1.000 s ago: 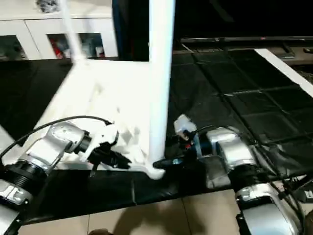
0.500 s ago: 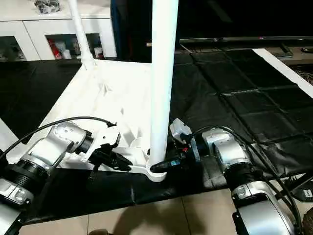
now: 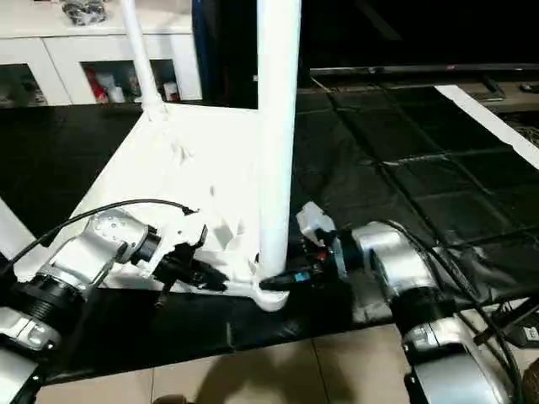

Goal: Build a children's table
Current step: Rotate leg to tighten

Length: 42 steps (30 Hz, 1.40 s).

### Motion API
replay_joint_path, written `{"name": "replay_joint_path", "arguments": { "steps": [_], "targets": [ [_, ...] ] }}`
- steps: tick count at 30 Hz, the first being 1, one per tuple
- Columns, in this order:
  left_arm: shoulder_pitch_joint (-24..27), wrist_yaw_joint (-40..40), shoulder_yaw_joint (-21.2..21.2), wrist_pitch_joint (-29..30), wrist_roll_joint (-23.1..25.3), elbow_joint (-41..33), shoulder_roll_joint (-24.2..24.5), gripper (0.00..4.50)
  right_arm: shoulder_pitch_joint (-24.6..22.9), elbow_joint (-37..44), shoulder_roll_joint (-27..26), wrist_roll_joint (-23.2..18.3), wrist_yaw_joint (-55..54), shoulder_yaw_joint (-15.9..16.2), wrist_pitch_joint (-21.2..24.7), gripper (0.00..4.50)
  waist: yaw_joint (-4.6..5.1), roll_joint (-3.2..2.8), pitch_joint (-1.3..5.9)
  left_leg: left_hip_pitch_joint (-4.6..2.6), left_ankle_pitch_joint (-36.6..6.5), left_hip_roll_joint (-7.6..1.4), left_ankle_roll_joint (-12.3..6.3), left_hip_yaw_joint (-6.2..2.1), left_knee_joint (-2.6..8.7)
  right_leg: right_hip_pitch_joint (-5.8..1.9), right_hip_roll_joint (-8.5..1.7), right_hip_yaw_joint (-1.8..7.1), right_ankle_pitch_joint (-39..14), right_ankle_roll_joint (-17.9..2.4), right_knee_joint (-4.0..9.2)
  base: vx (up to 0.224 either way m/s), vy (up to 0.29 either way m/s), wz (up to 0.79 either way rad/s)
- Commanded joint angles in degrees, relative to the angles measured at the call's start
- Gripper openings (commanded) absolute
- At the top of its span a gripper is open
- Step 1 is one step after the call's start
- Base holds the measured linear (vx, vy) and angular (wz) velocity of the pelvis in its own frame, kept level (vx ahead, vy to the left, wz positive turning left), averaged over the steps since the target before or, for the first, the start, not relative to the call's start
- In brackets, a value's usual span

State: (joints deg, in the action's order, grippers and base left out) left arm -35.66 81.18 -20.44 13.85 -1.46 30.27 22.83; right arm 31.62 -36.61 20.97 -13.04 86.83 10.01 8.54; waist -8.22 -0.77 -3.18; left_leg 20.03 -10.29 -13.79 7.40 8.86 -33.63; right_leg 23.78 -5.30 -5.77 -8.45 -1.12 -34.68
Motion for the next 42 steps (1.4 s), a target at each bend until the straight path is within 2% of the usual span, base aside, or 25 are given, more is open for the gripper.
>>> {"name": "replay_joint_path", "arguments": {
  "steps": [1,4,6,7,9,10,12,13,14,15,16,17,18,19,20,21,22,23,24,25,27,29,34,39,42],
  "targets": [
    [-2.4,-4.6,1.4,1.5,-1.5,-0.1,-3.1,0.00,-1.1,1.2,-3.0,-2.3,-3.7,0.8,3.8,2.17,0.41,0.34,4.02,0.18,-14.3,1.13,-2.38,1.24,3.80,-3.49,-2.09,1.87,-24.9,-8.6,4.92,0.000,0.000,0.00],
    [-2.5,-11.0,3.2,3.8,-1.3,0.2,-6.2,0.00,-3.2,1.4,-6.9,-1.5,-13.7,-0.1,4.5,2.16,0.78,0.22,3.78,0.10,-15.0,1.47,-1.63,1.20,3.79,-3.28,-2.15,1.64,-29.7,-6.0,5.71,0.000,0.000,0.00],
    [-2.7,-13.2,3.7,4.7,-1.2,0.3,-7.2,0.00,-3.3,0.9,-8.4,-0.8,-16.6,-0.6,4.6,2.16,1.31,0.45,3.70,0.08,-15.7,1.68,-1.33,1.10,3.78,-3.22,-2.08,1.30,-32.0,-4.9,6.06,0.000,0.000,0.00],
    [-3.0,-16.2,4.3,6.2,-1.0,0.4,-8.6,0.00,-3.0,-0.5,-10.5,0.5,-21.0,-1.2,4.3,2.16,2.15,0.63,3.59,0.24,-16.3,2.06,-1.17,1.04,3.57,-3.21,-1.98,0.86,-35.0,-3.0,6.53,0.000,0.000,0.00],
    [-3.2,-17.7,4.8,7.2,-0.9,0.5,-9.4,0.00,-2.6,-1.3,-11.7,1.2,-23.4,-1.7,4.1,2.16,3.11,0.50,3.31,0.03,-17.9,2.36,-1.22,0.97,3.30,-2.80,-1.90,0.18,-38.4,-1.6,7.37,0.000,0.000,0.00],
    [-3.6,-19.1,5.2,7.9,-0.8,0.8,-10.2,0.00,-2.1,-2.3,-13.0,1.7,-26.0,-2.2,4.1,2.16,3.71,0.50,3.33,0.18,-18.8,2.51,-1.47,0.87,3.19,-3.02,-1.83,-0.43,-39.6,-0.5,7.75,0.000,0.000,0.00],
    [-4.8,-23.0,6.6,9.2,-0.9,2.0,-12.2,0.00,-0.1,-5.1,-15.9,2.7,-33.8,-3.4,5.7,2.15,4.21,-0.03,3.39,0.16,-19.6,2.37,-1.57,0.58,3.37,-3.25,-1.98,-1.06,-39.4,-0.2,8.11,-0.017,0.013,-0.09],
    [-5.7,-25.4,7.4,9.7,-0.9,3.0,-13.3,0.00,1.5,-7.3,-17.7,3.0,-39.2,-4.6,6.3,2.14,5.40,-0.68,3.26,-0.13,-22.9,2.03,-1.32,-0.05,3.57,-3.56,-1.91,-2.66,-38.6,0.2,8.95,-0.048,0.029,-0.18],
    [-6.4,-27.7,8.2,10.0,-0.6,3.8,-14.3,0.00,2.9,-9.2,-19.2,3.0,-43.8,-5.8,6.8,2.14,5.89,-0.93,3.16,-0.44,-24.9,1.82,-1.29,-0.31,3.62,-3.55,-1.80,-3.35,-38.2,0.4,9.39,-0.048,0.029,-0.18],
    [-7.0,-29.4,8.8,10.1,-0.4,4.5,-15.1,0.00,4.1,-10.6,-20.3,3.1,-47.3,-6.8,6.8,2.14,7.01,-1.66,3.06,-0.80,-29.5,1.05,-1.54,-1.10,4.03,-4.49,-1.65,-5.13,-36.2,1.0,9.87,0.000,0.000,0.00],
    [-7.7,-31.1,9.4,10.4,-0.3,5.1,-15.8,0.00,5.4,-12.0,-21.6,3.3,-50.5,-8.0,6.7,2.14,7.34,-2.64,2.72,0.88,-37.6,-1.67,-2.26,-2.75,6.70,-6.87,-1.70,-4.61,-28.1,-0.3,5.70,-0.068,0.008,-0.22],
    [-8.1,-31.8,9.7,10.5,-0.2,5.4,-16.0,0.00,6.0,-12.4,-22.1,3.5,-51.4,-8.3,6.7,2.13,6.52,-3.31,2.74,2.53,-42.5,-3.62,-2.09,-3.70,8.93,-8.70,-2.02,-2.50,-19.5,-2.5,-0.76,-0.068,0.008,-0.22],
    [-8.4,-32.5,9.8,10.3,-0.1,5.7,-16.1,0.00,6.6,-12.7,-22.4,3.7,-52.3,-8.5,6.8,2.13,5.87,-2.89,2.37,2.73,-45.1,-4.47,-2.39,-4.09,10.06,-8.32,-2.13,-0.24,-12.7,-3.1,-3.30,-0.065,-0.042,-0.07],
    [-8.7,-33.0,10.0,10.2,0.0,6.0,-16.2,0.00,7.1,-12.7,-22.8,4.0,-51.8,-8.5,7.6,2.12,6.35,1.08,1.85,-2.76,-41.5,0.81,-1.52,-1.26,5.43,-2.71,-1.77,1.26,-32.6,-2.1,4.25,0.000,0.000,0.00],
    [-8.8,-33.2,10.0,10.2,0.1,6.1,-16.2,0.00,7.3,-12.8,-23.0,4.1,-51.6,-8.5,7.9,2.12,5.28,0.65,1.46,-5.46,-34.3,3.88,0.09,-0.25,1.44,0.35,-3.34,-0.97,-49.6,-0.2,9.40,0.000,0.000,0.00],
    [-8.8,-33.2,10.0,10.2,0.1,6.1,-16.2,0.00,7.3,-12.9,-23.0,4.1,-51.5,-8.4,8.0,2.12,5.70,2.35,2.34,-3.40,-20.4,5.45,-1.59,0.65,-3.12,-0.30,-4.44,-2.39,-59.4,4.4,10.61,0.022,-0.033,-0.25],
    [-8.8,-33.3,10.0,10.2,0.1,6.2,-16.2,0.00,7.4,-12.9,-23.1,4.1,-51.3,-8.5,8.3,2.12,4.82,1.29,3.17,-0.40,-15.9,4.56,-2.08,-0.11,-0.43,-3.94,-5.27,-1.22,-55.0,4.3,8.95,0.053,0.005,-0.42],
    [-8.7,-33.0,9.8,10.1,0.3,6.0,-15.9,0.00,7.1,-12.5,-23.1,4.0,-50.5,-8.5,8.1,2.12,4.65,0.61,3.49,2.25,-13.1,2.95,-1.55,-1.07,1.96,-5.63,-4.72,-1.98,-45.8,4.3,7.75,0.053,0.005,-0.42],
    [-8.6,-32.8,9.5,9.9,0.5,5.8,-15.8,0.00,6.9,-12.3,-23.1,3.9,-49.9,-8.6,8.0,2.46,4.07,-0.85,4.18,1.47,-11.4,1.93,-1.10,-1.56,3.16,-5.45,-4.44,-1.69,-34.5,1.2,7.18,0.062,0.024,-0.23],
    [-8.0,-31.4,9.0,9.1,0.7,5.6,-15.1,0.00,5.9,-11.4,-22.4,4.2,-48.5,-8.0,6.6,2.67,4.21,-0.83,4.04,0.93,-10.5,1.77,-1.26,-1.40,3.54,-4.85,-3.70,-1.56,-26.0,-3.0,6.68,0.000,0.000,0.00],
    [-7.7,-30.6,8.9,8.8,0.7,5.3,-14.7,0.00,5.3,-10.8,-21.8,4.3,-47.9,-7.7,6.2,2.81,4.49,-0.66,3.50,0.68,-14.3,1.82,-1.56,-0.99,3.93,-4.48,-2.99,-1.57,-26.3,-5.7,6.46,0.000,0.000,0.00],
    [-7.4,-29.8,8.6,8.4,0.7,5.2,-14.2,0.00,4.5,-10.0,-21.1,4.3,-46.9,-7.5,5.4,2.93,4.75,-0.81,3.59,0.35,-17.9,1.69,-1.81,-1.01,4.03,-4.42,-3.09,-1.56,-28.5,-5.7,6.68,0.000,0.000,0.00],
    [-6.7,-26.9,7.9,6.1,1.6,5.0,-11.3,0.00,0.6,-4.4,-16.5,3.6,-41.9,-7.9,4.1,3.48,4.37,-0.58,3.83,0.15,-16.0,1.30,-3.27,-0.61,4.31,-4.48,-3.05,-0.65,-22.2,-8.3,6.22,0.000,0.000,0.00],
    [-6.2,-22.5,6.1,2.2,3.2,5.2,-7.8,0.00,-3.1,1.8,-12.2,1.5,-36.1,-8.6,4.3,3.92,3.48,-0.66,4.40,0.39,-8.7,1.04,-4.95,-0.23,3.95,-4.74,-3.03,0.20,-13.1,-11.6,4.77,0.000,0.000,0.00],
    [-5.5,-15.4,4.0,-3.5,3.8,5.4,-3.7,0.00,-8.1,10.8,-7.2,-3.7,-26.5,-9.7,4.2,4.12,2.77,-0.74,4.59,0.35,-7.1,0.97,-5.73,-0.25,3.77,-4.90,-3.02,0.31,-10.4,-12.3,4.37,0.000,0.000,0.00]
  ]
}}
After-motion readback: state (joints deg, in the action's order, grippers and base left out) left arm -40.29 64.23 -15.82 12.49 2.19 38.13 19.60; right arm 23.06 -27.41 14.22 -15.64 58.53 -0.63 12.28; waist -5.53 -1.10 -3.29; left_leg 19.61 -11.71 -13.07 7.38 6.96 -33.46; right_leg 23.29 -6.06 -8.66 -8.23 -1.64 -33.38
